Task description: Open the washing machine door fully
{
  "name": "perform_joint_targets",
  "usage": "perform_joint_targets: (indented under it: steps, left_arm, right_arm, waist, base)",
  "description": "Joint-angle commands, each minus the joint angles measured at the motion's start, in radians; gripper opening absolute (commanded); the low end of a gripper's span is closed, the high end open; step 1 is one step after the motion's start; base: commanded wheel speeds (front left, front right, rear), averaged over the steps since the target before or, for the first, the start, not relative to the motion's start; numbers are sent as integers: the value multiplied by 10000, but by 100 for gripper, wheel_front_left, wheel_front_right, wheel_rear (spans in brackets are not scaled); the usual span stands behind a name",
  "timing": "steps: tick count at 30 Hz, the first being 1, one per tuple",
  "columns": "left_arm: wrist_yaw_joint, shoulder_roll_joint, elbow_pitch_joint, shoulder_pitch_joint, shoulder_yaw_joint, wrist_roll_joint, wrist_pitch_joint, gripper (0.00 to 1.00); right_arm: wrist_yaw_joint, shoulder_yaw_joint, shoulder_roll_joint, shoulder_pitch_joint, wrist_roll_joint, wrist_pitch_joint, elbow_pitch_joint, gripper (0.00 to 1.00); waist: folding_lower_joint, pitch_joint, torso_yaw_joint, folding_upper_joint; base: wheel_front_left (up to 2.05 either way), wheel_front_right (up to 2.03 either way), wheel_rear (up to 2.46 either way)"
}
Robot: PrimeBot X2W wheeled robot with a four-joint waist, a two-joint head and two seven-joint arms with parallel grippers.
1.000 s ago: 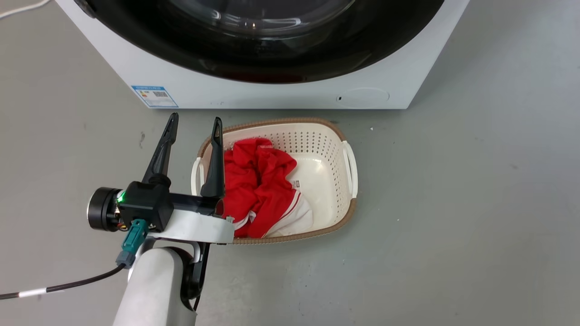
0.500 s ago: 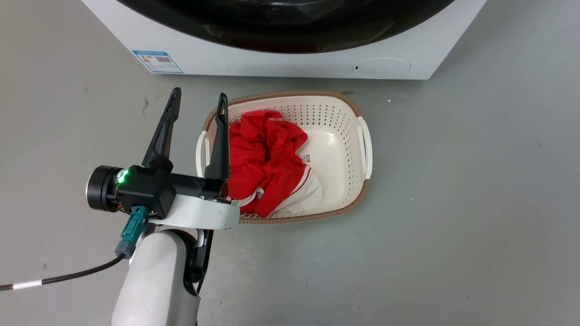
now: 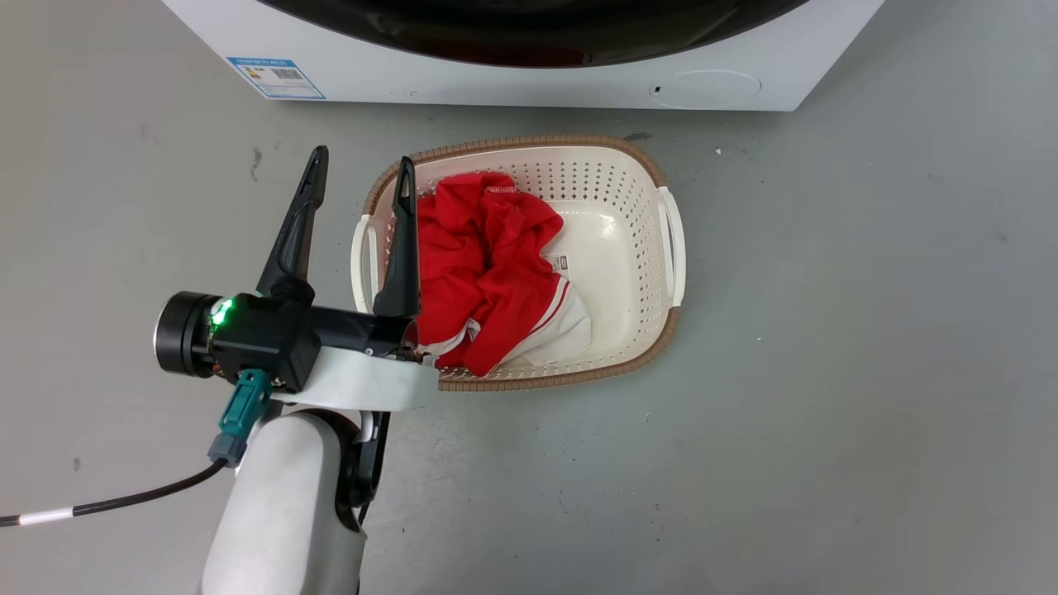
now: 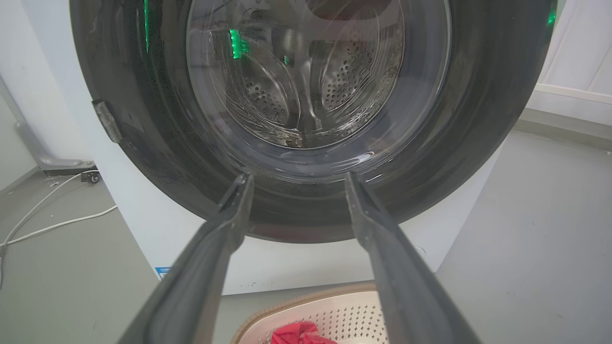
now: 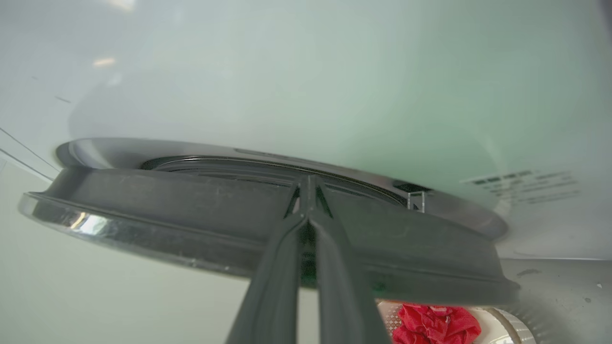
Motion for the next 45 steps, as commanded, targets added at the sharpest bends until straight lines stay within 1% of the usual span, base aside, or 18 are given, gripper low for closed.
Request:
perform_joint_targets:
  steps: [1,6,10,22,32,45]
  left_arm:
    - [13,2,-26,-146,-7,68,-25,100]
    - [26,2,29,-219,-41,58,-25,100]
    - [75,2,65,-211,-67,34,-25,100]
    - [14,2,249,-152,-90,-75,-25,100]
    - [-4,3,493,291,-166,-207,-25,100]
    - [-28,2,890,1060,-160,-361,-25,100]
  right_arm:
    - [0,18,128,-169,9,87,47,0]
    - [0,-109,139,-167,162,425,-32,0]
    - [0,-207,156,54,429,952,-253,0]
    - [0,-335,64,830,984,2354,-743,0]
    - [-1,-363,198,2155,1419,3126,-1044,0]
    - [0,-172,667,4142,1797,3561,-1432,0]
  waist:
    - [-1,32,-7,0]
    - [-1,61,-27,0]
    - [-1,17,-49,0]
    - [-1,-360,-126,0]
    - [-1,-1377,-157,0]
    - [-1,-2952,-245,0]
  base:
    - [0,0,0]
    - [0,0,0]
    - [0,0,0]
    - [0,0,0]
    - [0,0,0]
    - [0,0,0]
